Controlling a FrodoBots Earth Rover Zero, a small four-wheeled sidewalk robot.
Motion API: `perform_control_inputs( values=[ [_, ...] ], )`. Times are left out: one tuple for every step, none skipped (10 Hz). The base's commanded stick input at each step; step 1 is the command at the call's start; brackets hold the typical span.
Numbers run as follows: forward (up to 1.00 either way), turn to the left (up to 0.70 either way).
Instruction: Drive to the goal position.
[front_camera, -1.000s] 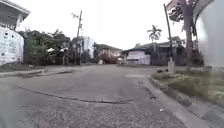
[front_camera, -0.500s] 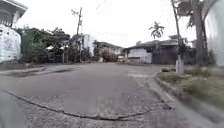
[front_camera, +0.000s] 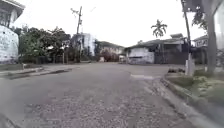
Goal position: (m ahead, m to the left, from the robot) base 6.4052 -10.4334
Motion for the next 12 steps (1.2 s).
perform_control_inputs(
  values=[
    [1.00, 0.00],
    [1.00, 0.00],
    [1.00, 0.00],
    [1.00, 0.00],
    [1.00, 0.00],
    [1.00, 0.00],
    [1.00, 0.00],
    [1.00, -0.25],
    [1.00, -0.40],
    [1.00, -0.40],
    [1.00, -0.40],
    [1.00, -0.30]
  ],
)
